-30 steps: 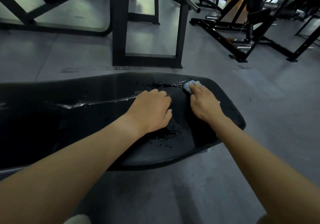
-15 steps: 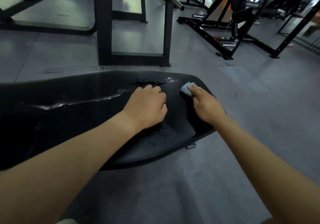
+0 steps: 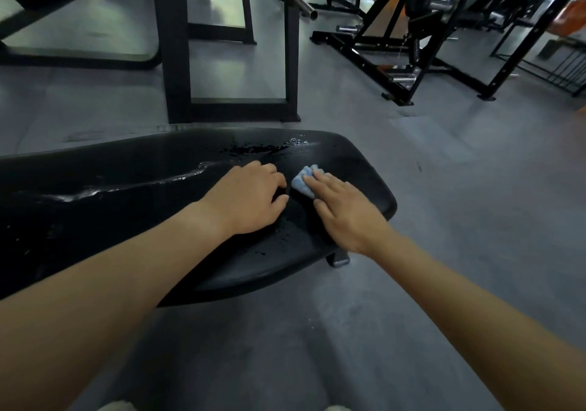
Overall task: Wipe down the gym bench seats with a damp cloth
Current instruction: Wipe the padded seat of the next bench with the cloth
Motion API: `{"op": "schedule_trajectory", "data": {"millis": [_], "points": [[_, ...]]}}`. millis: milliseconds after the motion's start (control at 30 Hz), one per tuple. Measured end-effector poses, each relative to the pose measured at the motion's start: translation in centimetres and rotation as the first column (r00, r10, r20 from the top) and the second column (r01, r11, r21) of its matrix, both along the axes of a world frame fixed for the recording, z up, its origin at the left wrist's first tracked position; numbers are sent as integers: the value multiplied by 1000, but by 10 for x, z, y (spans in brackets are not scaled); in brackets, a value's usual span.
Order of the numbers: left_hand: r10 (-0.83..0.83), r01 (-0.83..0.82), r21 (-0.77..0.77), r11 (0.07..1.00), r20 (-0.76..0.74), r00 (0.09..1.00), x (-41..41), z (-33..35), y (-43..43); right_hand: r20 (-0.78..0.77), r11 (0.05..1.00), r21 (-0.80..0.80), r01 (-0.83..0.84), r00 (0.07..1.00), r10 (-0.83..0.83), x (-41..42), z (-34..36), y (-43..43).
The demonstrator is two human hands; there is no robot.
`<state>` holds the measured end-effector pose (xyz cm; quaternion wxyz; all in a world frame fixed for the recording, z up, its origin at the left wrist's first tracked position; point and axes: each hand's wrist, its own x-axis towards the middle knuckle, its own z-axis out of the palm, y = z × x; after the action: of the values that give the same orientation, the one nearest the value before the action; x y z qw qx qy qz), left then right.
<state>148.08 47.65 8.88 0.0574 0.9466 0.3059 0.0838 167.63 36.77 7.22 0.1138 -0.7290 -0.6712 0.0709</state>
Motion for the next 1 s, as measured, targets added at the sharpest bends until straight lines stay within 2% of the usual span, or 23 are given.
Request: {"op": "schedule_trajectory", "data": {"millis": [233,333,400,567,700,767,1000], "points": [[-9,6,-44,999,-55,998,-7,3,-6,54,953,-33,302,953,-300,52,1,6],[25,-27,-33,999,-62,998,-13,4,-5,64,940,-11,340,939,-338,40,1,17],[68,-69,-21,997,-51,996,-16,5,-1,68,963,-20,269,961,-267,19,3,22],[196,-196,12,981,-55,979,-27,0,12,29,999,-29,-36,999,37,-44,2,30],[249,-251,-11,968,-86,965,-32,-1,19,-43,988,-61,-139,990,136,-37,1,45],[242,-244,-7,970,-113,964,-33,-1,21,-50,994,-57,-93,995,90,-17,2,56],[202,-201,15,979,-101,974,-38,-3,27,-19,957,2,291,957,-291,16,0,94]]}}
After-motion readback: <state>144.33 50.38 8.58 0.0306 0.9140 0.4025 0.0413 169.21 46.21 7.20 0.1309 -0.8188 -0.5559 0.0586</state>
